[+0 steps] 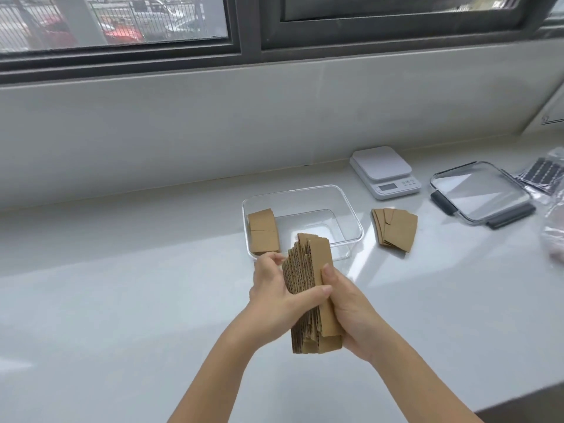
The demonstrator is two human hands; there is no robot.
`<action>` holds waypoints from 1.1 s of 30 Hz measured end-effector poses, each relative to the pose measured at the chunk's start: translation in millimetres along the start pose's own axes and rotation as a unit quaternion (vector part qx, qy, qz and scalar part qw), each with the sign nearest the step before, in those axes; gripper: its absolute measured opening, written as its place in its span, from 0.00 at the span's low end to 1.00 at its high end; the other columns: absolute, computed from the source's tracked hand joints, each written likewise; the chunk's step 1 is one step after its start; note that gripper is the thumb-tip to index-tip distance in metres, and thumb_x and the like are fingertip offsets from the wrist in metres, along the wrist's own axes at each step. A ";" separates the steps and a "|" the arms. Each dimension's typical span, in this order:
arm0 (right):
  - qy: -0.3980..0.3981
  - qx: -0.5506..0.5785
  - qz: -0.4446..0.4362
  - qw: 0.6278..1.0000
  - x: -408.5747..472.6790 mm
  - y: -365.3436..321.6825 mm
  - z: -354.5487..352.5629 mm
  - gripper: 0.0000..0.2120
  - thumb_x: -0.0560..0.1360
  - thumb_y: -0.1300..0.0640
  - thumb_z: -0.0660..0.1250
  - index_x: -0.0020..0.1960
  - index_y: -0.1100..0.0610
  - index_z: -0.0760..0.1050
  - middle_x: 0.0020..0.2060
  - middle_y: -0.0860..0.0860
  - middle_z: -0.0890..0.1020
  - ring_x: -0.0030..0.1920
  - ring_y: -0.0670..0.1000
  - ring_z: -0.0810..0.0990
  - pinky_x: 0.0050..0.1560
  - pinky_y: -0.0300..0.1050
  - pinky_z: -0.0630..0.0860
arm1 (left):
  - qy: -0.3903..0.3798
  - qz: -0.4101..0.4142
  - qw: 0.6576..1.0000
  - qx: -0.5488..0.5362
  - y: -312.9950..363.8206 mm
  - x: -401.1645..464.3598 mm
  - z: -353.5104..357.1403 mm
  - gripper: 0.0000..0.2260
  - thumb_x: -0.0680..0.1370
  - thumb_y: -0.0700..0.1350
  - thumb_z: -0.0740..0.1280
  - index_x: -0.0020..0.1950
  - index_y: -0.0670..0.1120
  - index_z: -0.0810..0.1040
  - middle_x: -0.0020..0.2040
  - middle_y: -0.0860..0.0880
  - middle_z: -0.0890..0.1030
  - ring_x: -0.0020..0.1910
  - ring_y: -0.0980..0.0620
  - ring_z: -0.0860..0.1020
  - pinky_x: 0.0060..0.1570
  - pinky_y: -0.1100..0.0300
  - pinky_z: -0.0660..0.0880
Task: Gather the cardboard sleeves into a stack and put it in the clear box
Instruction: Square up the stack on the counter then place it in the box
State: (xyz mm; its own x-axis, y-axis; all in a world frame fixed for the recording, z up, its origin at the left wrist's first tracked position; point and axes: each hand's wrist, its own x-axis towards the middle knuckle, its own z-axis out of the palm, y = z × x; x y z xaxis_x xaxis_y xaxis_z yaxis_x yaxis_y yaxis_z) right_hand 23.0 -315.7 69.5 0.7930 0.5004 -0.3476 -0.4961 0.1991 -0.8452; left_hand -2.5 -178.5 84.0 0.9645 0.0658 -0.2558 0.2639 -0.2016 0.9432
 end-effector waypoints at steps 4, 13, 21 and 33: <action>0.101 -0.049 -0.009 0.994 0.4 -7.1 -32.7 0.26 0.67 0.36 0.66 0.58 0.51 0.76 0.50 0.55 0.85 0.49 0.58 0.85 0.51 0.61 0.81 | -0.037 -0.039 0.997 -0.050 -1.6 16.8 36.0 0.24 0.64 0.62 0.70 0.53 0.56 0.65 0.58 0.52 0.75 0.52 0.61 0.79 0.47 0.64 0.78; 0.228 -0.047 0.022 0.972 2.2 -37.3 -146.2 0.13 0.75 0.46 0.65 0.55 0.51 0.76 0.43 0.50 0.87 0.42 0.51 0.86 0.36 0.46 0.82 | -0.091 -0.142 0.982 -0.081 28.0 86.6 147.1 0.03 0.76 0.50 0.64 0.49 0.54 0.72 0.50 0.54 0.81 0.45 0.61 0.80 0.32 0.71 0.75; 0.231 -0.085 0.032 0.969 54.8 -88.5 -221.9 0.12 0.77 0.53 0.62 0.54 0.57 0.79 0.43 0.54 0.86 0.43 0.54 0.85 0.40 0.46 0.80 | -0.130 -0.178 0.974 -0.043 64.7 185.0 191.4 0.04 0.75 0.44 0.64 0.46 0.45 0.77 0.43 0.47 0.82 0.45 0.48 0.81 0.46 0.56 0.78; 0.252 -0.177 0.074 0.949 133.4 -108.6 -270.2 0.09 0.74 0.55 0.66 0.52 0.57 0.77 0.45 0.52 0.83 0.42 0.50 0.81 0.36 0.43 0.75 | -0.053 -0.220 0.974 -0.016 55.1 261.5 220.5 0.16 0.78 0.44 0.60 0.65 0.42 0.70 0.61 0.41 0.79 0.58 0.43 0.78 0.60 0.46 0.75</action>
State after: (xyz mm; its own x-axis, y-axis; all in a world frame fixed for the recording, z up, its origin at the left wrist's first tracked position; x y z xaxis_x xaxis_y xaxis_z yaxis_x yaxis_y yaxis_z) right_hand 278.3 -498.2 5.1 0.8365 0.0168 -0.5477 -0.5362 -0.1815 -0.8244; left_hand 266.6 -387.9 22.4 0.7538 0.0375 -0.6560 0.6536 -0.1452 0.7428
